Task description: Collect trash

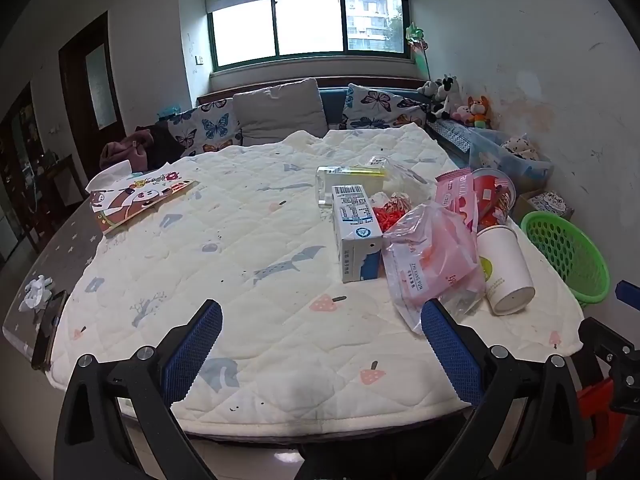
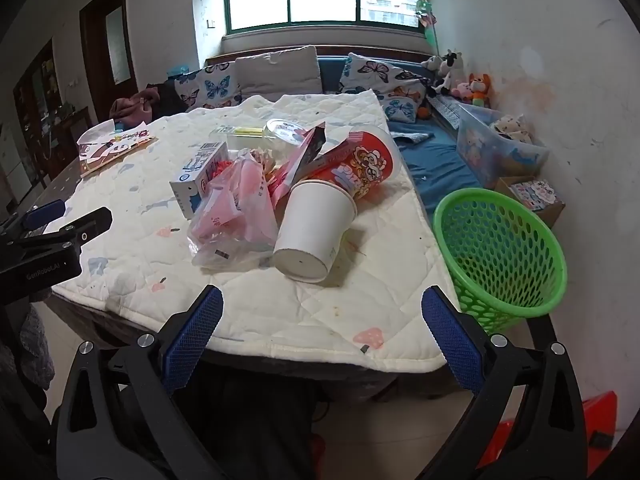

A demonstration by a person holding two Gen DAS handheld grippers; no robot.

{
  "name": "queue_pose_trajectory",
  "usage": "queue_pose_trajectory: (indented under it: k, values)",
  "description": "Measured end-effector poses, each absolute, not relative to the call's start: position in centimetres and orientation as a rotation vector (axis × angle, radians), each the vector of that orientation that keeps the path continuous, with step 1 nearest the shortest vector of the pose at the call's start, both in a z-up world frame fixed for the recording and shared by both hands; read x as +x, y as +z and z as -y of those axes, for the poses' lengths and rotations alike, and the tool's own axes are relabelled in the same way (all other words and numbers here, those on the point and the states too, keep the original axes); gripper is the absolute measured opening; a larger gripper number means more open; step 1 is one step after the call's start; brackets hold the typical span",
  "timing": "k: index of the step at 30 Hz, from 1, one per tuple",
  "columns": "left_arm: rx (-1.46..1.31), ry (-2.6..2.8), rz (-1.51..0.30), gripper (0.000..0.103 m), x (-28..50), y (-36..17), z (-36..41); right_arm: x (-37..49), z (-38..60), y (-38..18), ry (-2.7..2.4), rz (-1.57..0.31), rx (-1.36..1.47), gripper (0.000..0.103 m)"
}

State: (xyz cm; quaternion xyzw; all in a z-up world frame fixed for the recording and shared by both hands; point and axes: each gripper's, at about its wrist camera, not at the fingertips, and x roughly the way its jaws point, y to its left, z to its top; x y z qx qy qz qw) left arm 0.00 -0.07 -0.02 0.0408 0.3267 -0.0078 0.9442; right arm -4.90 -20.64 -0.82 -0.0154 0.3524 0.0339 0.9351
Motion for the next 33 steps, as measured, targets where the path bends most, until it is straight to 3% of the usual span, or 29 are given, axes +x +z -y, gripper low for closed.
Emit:
queue_pose_trajectory:
  k: [33]
  values:
    - [0.070, -0.026, -0.664, 0.097, 0.0, -0.1, 0.3, -4.8, 21.2, -0.9, 0.067, -0.727, -0.030, 0.099]
